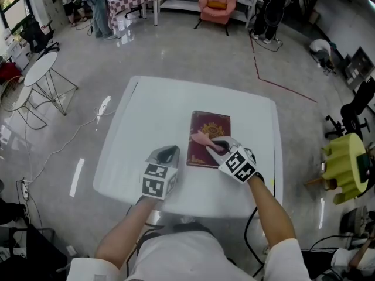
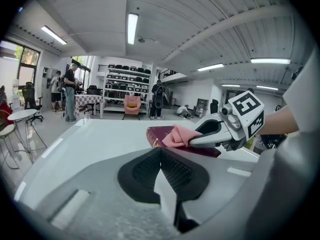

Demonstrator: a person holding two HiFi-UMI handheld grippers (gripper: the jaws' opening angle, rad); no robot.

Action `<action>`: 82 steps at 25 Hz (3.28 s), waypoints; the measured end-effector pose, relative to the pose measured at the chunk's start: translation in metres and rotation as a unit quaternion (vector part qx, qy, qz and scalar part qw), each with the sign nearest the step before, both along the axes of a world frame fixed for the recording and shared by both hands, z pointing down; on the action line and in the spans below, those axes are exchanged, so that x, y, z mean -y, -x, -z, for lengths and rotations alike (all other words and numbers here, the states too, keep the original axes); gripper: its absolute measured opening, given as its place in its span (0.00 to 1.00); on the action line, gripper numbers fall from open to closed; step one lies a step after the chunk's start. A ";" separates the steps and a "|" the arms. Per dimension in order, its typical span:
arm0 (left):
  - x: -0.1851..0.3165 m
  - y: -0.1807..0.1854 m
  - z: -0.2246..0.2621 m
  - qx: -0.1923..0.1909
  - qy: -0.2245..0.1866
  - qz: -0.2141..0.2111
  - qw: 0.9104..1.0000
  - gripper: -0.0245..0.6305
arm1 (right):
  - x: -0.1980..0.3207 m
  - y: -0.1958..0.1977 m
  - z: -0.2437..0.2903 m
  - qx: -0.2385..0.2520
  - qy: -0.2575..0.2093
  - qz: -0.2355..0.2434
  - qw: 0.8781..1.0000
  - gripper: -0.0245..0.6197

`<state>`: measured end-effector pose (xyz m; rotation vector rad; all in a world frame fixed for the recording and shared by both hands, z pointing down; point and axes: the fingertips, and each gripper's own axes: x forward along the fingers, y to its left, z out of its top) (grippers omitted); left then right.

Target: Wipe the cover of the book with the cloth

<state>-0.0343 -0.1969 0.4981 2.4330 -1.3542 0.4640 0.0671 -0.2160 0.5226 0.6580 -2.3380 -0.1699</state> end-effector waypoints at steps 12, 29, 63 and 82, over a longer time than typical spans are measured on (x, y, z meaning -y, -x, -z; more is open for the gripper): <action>-0.015 -0.008 -0.001 -0.015 0.000 -0.029 0.999 0.05 | -0.058 0.011 0.000 0.009 0.011 0.002 1.000 0.10; 0.004 -0.010 -0.014 -0.018 0.005 -0.001 1.000 0.05 | -0.001 0.006 0.049 -0.105 -0.035 0.090 0.990 0.10; 0.005 0.070 -0.037 -0.011 0.011 0.133 0.991 0.05 | 0.093 0.064 -0.021 -0.397 -0.044 0.327 0.856 0.10; -0.024 0.059 -0.026 -0.024 0.000 0.078 0.997 0.05 | 0.000 0.071 -0.020 -0.388 -0.034 0.340 0.856 0.10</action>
